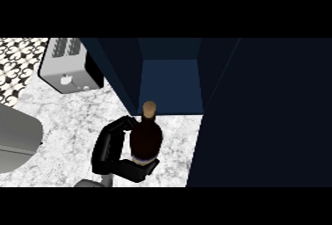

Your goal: Pick up the wine, place it into the cabinet and close the cabinet

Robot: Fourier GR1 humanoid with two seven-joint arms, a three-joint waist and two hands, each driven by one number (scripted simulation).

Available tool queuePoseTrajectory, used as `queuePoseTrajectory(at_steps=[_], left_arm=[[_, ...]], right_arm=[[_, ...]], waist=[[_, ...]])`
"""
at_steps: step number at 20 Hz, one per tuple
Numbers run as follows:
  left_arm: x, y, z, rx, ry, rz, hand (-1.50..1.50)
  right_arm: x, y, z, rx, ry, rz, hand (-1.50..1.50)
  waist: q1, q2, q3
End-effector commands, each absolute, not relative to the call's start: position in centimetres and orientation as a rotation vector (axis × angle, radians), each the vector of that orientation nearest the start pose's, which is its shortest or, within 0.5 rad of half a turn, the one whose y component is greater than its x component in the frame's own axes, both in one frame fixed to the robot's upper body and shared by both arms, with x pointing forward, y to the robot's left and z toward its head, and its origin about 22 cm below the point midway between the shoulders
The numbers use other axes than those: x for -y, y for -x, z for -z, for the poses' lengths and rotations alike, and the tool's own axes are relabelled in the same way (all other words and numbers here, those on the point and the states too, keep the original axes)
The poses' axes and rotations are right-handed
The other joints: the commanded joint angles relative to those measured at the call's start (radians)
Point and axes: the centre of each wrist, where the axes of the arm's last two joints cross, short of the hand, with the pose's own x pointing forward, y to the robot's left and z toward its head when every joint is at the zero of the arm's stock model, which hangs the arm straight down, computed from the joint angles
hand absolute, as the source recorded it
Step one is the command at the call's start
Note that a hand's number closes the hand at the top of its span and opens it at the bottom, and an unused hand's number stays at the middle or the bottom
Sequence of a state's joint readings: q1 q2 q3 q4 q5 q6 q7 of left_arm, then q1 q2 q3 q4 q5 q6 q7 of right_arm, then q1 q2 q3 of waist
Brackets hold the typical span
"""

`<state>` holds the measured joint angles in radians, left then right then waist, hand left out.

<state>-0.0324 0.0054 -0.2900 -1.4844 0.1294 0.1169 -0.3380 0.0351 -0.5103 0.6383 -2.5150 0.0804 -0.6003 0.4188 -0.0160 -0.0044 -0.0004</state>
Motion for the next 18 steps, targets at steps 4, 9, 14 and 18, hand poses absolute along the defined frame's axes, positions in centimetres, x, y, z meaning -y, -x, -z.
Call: queuePoseTrajectory(at_steps=[4,9,14,18], left_arm=[[-15.2,-27.5,0.5,1.818,0.159,0.058,1.5],[-15.0,-29.8,0.3,1.817,0.13,0.108,1.5],[-14.0,-32.2,1.1,1.794,0.137,0.115,1.5],[-12.5,-33.6,0.6,1.78,0.11,0.116,1.5]], right_arm=[[19.0,-6.8,-20.4,1.93,-0.222,-0.13,-1.5],[18.6,-7.8,-19.6,1.951,-0.213,-0.142,-1.5],[19.3,-7.8,-19.8,1.935,-0.231,-0.148,-1.5],[19.6,-7.2,-20.5,1.944,-0.23,-0.162,-1.5]], waist=[[-0.014,0.0,0.001],[0.001,0.003,0.0],[-0.008,0.006,0.001],[-0.016,0.006,0.0]])
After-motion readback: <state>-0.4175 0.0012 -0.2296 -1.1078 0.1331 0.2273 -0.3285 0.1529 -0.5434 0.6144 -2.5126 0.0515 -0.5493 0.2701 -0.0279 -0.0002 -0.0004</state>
